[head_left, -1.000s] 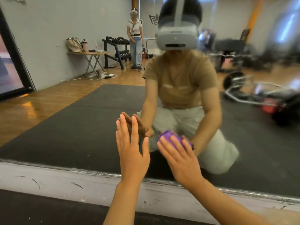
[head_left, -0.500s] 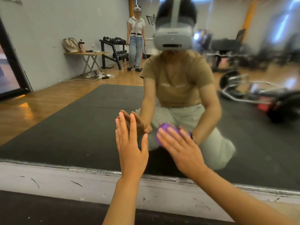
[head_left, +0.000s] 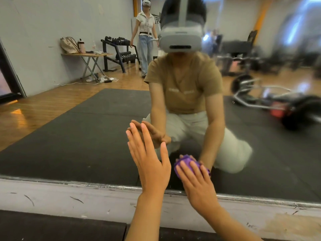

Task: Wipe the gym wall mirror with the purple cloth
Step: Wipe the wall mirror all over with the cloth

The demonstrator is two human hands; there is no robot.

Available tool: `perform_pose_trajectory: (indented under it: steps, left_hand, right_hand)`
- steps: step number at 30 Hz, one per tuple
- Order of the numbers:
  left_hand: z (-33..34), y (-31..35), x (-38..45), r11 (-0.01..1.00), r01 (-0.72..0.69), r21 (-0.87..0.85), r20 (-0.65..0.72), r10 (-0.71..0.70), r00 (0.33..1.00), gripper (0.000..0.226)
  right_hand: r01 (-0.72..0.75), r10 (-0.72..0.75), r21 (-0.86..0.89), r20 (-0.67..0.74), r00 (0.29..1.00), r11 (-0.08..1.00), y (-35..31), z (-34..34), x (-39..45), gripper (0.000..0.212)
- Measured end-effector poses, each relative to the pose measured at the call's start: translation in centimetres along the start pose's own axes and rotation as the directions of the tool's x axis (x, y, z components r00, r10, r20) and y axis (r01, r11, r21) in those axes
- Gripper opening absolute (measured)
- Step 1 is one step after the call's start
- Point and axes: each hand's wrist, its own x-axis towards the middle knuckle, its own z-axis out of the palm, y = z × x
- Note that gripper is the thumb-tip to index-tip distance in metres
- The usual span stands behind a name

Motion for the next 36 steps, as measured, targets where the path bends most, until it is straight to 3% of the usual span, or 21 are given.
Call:
perform_pose_trajectory:
  steps: [3, 7, 10, 12, 15, 18, 20, 24, 26, 29, 33, 36]
  left_hand:
    - [0.4, 0.2, -0.1, 1.000, -0.003, -0.011, -0.016, 0.003, 1.000, 0.078]
    - [1.1, 0.6, -0.4, 1.000, 0.002, -0.014, -0.043, -0.003, 0.999, 0.079]
    - [2.5, 1.2, -0.8, 1.000, 0.006, -0.027, -0.106, -0.008, 0.994, 0.073]
    - [3.4, 1.9, -0.9, 0.999, 0.022, -0.046, -0.145, -0.028, 0.989, 0.068]
    - [4.0, 2.3, -1.1, 0.996, 0.024, -0.084, -0.157, -0.037, 0.987, 0.067]
    - [4.3, 2.6, -1.0, 0.993, 0.032, -0.116, -0.181, -0.053, 0.982, 0.068]
    - [4.9, 3.0, -0.5, 0.988, 0.034, -0.151, -0.220, -0.067, 0.973, 0.069]
    - [6.1, 3.9, -1.1, 0.995, -0.057, -0.087, -0.238, 0.035, 0.971, 0.062]
    - [6.5, 3.8, -1.5, 0.996, -0.078, -0.048, -0.239, 0.065, 0.969, 0.061]
    - [6.7, 3.6, -1.5, 0.996, -0.089, 0.007, -0.241, 0.088, 0.967, 0.060]
    - [6.8, 3.8, -1.5, 0.997, -0.077, 0.018, -0.252, 0.079, 0.964, 0.061]
    - [6.7, 3.6, -1.5, 0.998, -0.060, 0.020, -0.253, 0.063, 0.965, 0.061]
  right_hand:
    - [-0.001, 0.008, -0.043, 0.160, 0.987, 0.999, -1.5, 1.0, -3.0, 0.088]
    - [-0.053, 0.054, -0.008, 0.183, 0.982, 0.999, -1.7, 0.1, -2.6, 0.088]
    - [-0.255, 0.256, 0.068, -0.002, 0.967, 0.965, -1.0, -1.9, 2.2, 0.085]
    - [-0.388, 0.408, 0.143, -0.153, 0.900, 0.910, 0.6, -3.7, 7.3, 0.069]
    - [-0.462, 0.516, 0.241, -0.262, 0.816, 0.853, 3.0, -6.0, 12.3, 0.051]
    - [-0.445, 0.516, 0.272, -0.309, 0.799, 0.853, 3.1, -5.5, 11.6, 0.052]
    - [-0.393, 0.460, 0.256, -0.307, 0.833, 0.883, 2.3, -3.6, 8.7, 0.056]
    - [-0.268, 0.282, 0.135, -0.093, 0.955, 0.954, 0.6, 1.0, -3.0, 0.056]
    - [-0.260, 0.260, 0.080, 0.008, 0.966, 0.962, 0.1, 2.3, -7.4, 0.054]
    - [-0.350, 0.346, 0.106, 0.054, 0.937, 0.931, -0.7, 2.6, -7.9, 0.054]
    - [-0.348, 0.361, 0.192, -0.034, 0.932, 0.917, 0.4, 1.3, -3.5, 0.055]
    - [-0.435, 0.491, 0.276, -0.179, 0.853, 0.857, 3.0, -2.2, 3.4, 0.057]
